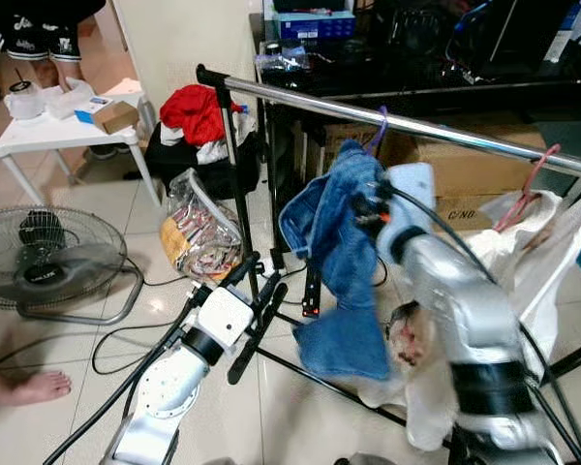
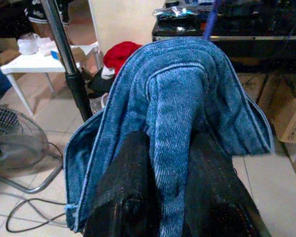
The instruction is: Hang hanger
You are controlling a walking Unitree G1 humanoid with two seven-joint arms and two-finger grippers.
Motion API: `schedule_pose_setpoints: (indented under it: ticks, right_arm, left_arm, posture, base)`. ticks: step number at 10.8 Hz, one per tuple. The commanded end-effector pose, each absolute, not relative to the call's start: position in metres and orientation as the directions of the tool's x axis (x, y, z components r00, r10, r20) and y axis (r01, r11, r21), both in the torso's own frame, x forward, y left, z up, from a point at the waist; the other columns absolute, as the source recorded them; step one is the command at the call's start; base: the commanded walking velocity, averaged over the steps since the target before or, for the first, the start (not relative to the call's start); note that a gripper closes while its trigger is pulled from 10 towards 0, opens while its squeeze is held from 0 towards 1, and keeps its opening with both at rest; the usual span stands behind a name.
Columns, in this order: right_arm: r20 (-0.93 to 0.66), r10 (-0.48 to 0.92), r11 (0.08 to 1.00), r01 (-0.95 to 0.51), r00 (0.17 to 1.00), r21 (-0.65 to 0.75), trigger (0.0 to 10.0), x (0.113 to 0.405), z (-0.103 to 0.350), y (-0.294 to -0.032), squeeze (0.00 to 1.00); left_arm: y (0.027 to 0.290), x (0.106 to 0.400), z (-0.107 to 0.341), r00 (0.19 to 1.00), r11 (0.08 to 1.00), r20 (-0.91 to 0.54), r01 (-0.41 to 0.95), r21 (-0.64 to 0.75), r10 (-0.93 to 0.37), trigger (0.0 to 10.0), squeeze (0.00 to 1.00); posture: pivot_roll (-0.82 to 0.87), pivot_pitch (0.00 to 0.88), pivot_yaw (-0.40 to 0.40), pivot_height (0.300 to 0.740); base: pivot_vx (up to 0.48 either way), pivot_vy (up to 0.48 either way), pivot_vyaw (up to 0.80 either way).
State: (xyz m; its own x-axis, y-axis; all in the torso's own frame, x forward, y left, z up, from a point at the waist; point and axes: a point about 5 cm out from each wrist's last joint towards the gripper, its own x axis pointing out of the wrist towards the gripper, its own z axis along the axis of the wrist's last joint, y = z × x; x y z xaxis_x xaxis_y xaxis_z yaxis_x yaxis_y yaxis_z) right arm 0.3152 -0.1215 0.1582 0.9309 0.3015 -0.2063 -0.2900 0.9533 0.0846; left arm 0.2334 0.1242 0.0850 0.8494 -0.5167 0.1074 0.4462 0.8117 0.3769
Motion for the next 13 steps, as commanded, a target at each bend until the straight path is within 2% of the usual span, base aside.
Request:
schedule_pose_setpoints:
  ticks: [1,3,4,5,7,8,12,13]
  right_arm:
    - [-0.195,0.347,0.937,-0.331,0.917,0.112,10.0,0.31,0.162,-0.12,0.0]
    - [-0.188,0.412,0.91,-0.393,0.892,0.129,10.0,0.301,0.163,-0.118,0.0]
    - [-0.185,0.429,0.902,-0.41,0.884,0.135,10.0,0.298,0.164,-0.116,0.23]
    - [-0.184,0.458,0.888,-0.437,0.87,0.145,10.0,0.295,0.165,-0.114,1.0]
    - [-0.204,0.514,0.857,-0.491,0.833,0.157,10.0,0.289,0.163,-0.11,1.0]
    - [-0.214,0.532,0.846,-0.507,0.819,0.163,10.0,0.288,0.162,-0.108,0.0]
    - [-0.186,0.57,0.82,-0.539,0.8,0.193,10.0,0.289,0.17,-0.105,0.0]
    - [-0.158,0.581,0.81,-0.547,0.799,0.212,10.0,0.289,0.174,-0.104,1.0]
  left_arm:
    - [0.126,0.233,0.087,0.851,0.816,0.12,0.436,0.378,-0.51,10.0,0.0]
    - [0.126,0.234,0.086,0.851,0.818,0.119,0.438,0.373,-0.511,10.0,0.0]
    - [0.126,0.234,0.087,0.851,0.818,0.12,0.439,0.371,-0.511,10.0,0.0]
    - [0.126,0.234,0.087,0.851,0.819,0.121,0.439,0.37,-0.511,10.0,0.0]
    - [0.125,0.234,0.086,0.852,0.82,0.119,0.439,0.368,-0.51,10.0,0.0]
    - [0.126,0.234,0.086,0.853,0.821,0.12,0.437,0.367,-0.508,10.0,0.0]
    - [0.126,0.236,0.086,0.855,0.823,0.121,0.433,0.368,-0.504,10.0,0.0]
    - [0.125,0.236,0.086,0.855,0.823,0.123,0.432,0.369,-0.504,10.0,0.0]
  posture:
    - [-0.01,0.0,0.015,0.74]
    - [-0.02,0.0,0.019,0.74]
    - [-0.02,0.0,0.019,0.74]
    - [-0.02,0.0,0.02,0.74]
    - [-0.02,0.0,0.018,0.74]
    - [-0.02,0.0,0.017,0.74]
    - [-0.02,0.0,0.018,0.74]
    - [-0.02,0.0,0.018,0.74]
  base:
    - [0.0,0.0,0.0]
    - [0.0,0.0,0.0]
    - [0.0,0.0,0.0]
    - [0.0,0.0,0.0]
    - [0.0,0.0,0.0]
    - [0.0,0.0,0.0]
    - [0.0,0.0,0.0]
    - [0.0,0.0,0.0]
